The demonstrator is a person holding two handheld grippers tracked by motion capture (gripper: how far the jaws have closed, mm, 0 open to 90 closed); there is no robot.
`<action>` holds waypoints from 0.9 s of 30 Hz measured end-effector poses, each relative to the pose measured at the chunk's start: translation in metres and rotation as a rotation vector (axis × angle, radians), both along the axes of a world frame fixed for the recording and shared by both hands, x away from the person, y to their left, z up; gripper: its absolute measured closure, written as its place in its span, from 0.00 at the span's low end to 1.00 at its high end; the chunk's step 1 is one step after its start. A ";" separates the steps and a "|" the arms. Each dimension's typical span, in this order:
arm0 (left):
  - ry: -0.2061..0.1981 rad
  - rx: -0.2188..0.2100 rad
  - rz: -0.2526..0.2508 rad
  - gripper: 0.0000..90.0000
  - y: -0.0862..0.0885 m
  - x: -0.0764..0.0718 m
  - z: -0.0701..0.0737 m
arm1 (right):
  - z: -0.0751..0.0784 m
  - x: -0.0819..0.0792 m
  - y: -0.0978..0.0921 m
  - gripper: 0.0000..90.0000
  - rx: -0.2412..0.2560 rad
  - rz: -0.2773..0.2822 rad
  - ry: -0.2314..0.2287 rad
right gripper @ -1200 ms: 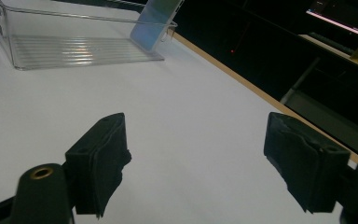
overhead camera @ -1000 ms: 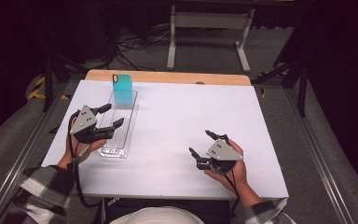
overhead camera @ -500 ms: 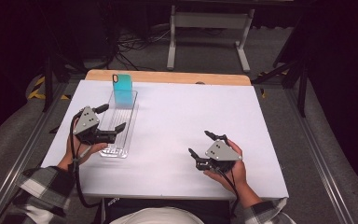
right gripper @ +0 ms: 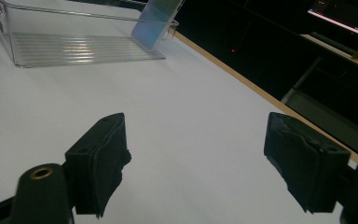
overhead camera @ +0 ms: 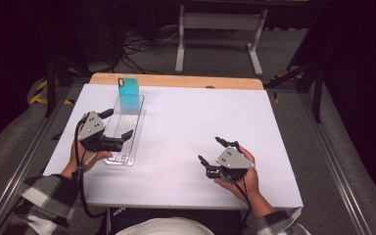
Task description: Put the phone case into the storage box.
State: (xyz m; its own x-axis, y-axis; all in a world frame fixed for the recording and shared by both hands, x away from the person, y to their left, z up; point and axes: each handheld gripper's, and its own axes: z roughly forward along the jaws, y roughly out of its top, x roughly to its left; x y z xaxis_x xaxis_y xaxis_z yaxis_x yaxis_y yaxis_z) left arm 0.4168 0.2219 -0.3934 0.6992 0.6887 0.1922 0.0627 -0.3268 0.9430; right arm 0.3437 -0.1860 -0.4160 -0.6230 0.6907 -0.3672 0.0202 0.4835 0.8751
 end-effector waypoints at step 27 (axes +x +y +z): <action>-0.012 0.010 -0.038 0.05 -0.005 -0.007 0.000 | 0.003 0.000 -0.004 0.08 0.058 -0.014 -0.012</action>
